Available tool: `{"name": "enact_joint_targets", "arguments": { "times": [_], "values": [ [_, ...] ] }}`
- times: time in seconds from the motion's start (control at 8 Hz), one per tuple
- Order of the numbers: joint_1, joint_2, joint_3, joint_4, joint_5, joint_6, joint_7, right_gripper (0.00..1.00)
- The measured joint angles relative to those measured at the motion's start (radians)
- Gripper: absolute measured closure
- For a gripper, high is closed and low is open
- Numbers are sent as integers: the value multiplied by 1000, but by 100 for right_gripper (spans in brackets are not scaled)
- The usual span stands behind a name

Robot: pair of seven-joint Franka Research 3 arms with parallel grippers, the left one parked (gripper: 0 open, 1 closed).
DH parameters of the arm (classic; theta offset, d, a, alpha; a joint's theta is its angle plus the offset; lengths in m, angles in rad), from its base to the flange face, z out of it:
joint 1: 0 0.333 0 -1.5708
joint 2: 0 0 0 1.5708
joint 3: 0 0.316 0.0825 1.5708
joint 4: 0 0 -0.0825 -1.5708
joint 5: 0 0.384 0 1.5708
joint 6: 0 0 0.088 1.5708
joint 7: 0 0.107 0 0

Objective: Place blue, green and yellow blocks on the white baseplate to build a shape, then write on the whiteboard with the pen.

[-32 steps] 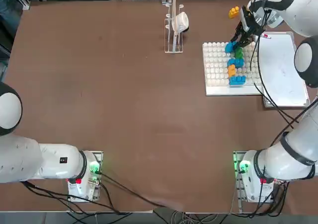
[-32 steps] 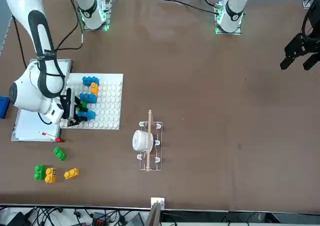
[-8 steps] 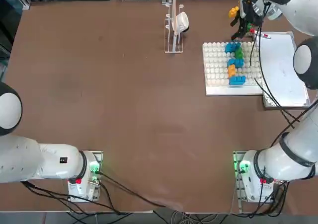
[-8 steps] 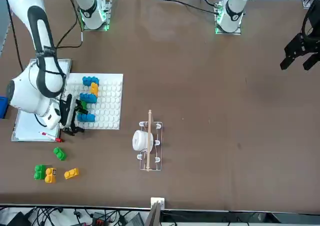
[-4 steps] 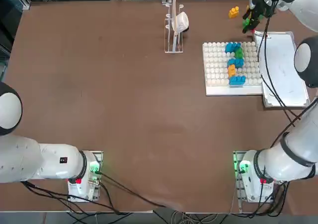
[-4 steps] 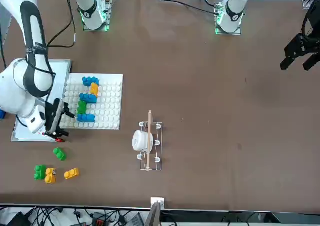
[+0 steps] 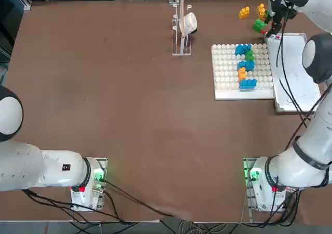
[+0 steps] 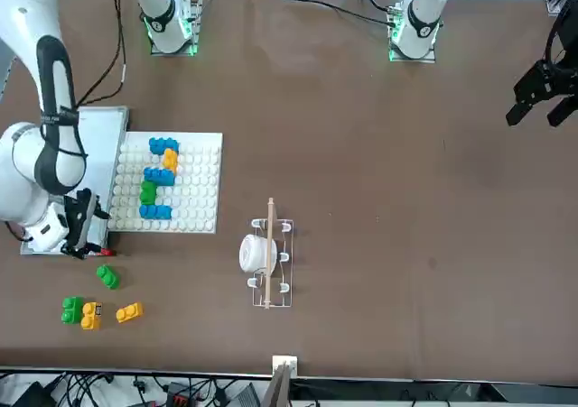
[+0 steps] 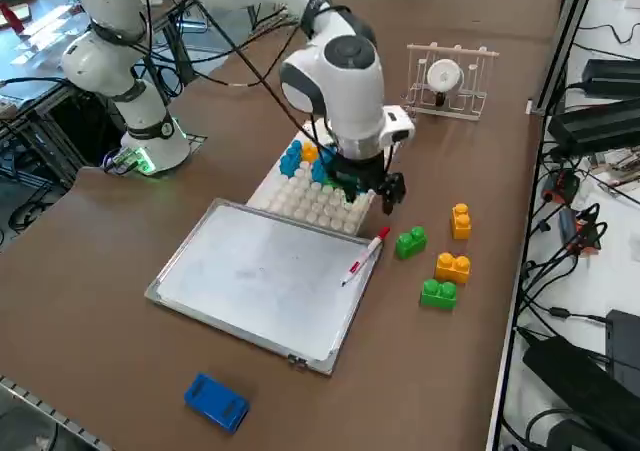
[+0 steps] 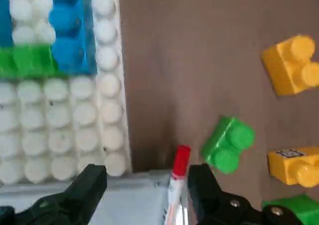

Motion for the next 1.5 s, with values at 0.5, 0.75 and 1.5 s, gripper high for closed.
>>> {"name": "enact_joint_targets", "arguments": {
  "times": [0.5, 0.75, 1.5],
  "values": [
    [-85, 70, 23, 34, 0, -5, -124, 0],
    [-98, 91, 52, 38, 0, -1, -128, 0],
    [-115, 104, 63, 48, 14, 48, -126, 3]
  ]
}}
